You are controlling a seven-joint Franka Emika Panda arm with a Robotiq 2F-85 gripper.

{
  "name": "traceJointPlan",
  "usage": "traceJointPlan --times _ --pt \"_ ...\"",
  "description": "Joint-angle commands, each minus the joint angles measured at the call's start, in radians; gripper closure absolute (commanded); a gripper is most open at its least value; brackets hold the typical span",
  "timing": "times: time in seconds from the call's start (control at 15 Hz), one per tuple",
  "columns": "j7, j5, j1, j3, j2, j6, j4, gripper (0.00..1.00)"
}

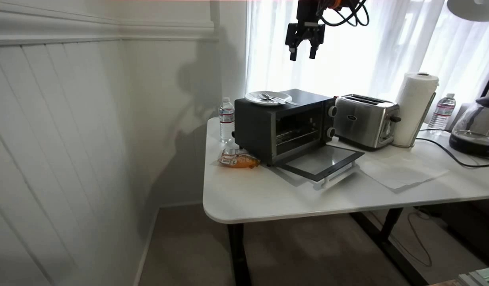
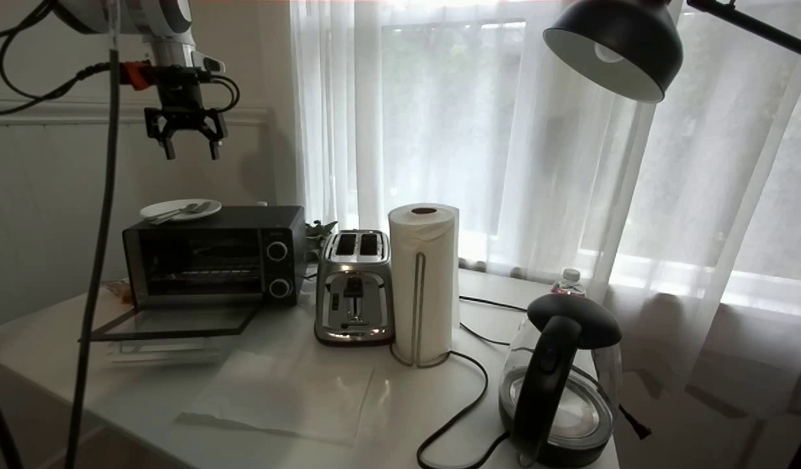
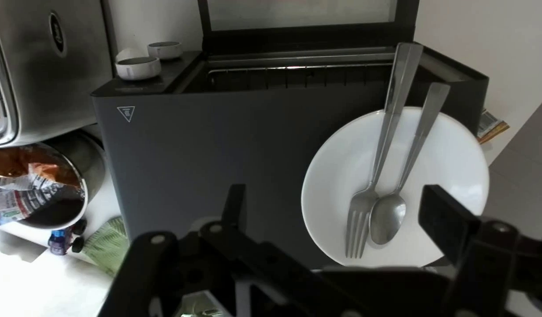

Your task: Pick up the orange packet from the white plate and put it on the table behind the toaster, pick up the silver fork and spoon from the white plate and put them on the sheet of kitchen paper on the table

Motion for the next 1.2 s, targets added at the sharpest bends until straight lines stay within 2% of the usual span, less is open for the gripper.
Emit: traceJointPlan --times 0.0,0.27,0.87,0.93,1.13 --pt "0.003 0.017 0.015 0.028 -0.029 0.012 -0.054 0.00" --pt "0.031 0.013 0.029 0.057 -0.046 0.034 -0.106 0.00" --pt "0.143 -0.063 0.049 0.032 -0.035 0.251 -0.244 0.00" --pt "0.133 -0.034 0.114 -0.050 -0.040 0.270 -0.252 0.00" --pt "0.162 -0.054 0.160 -0.104 -0.025 0.311 -0.268 0.00"
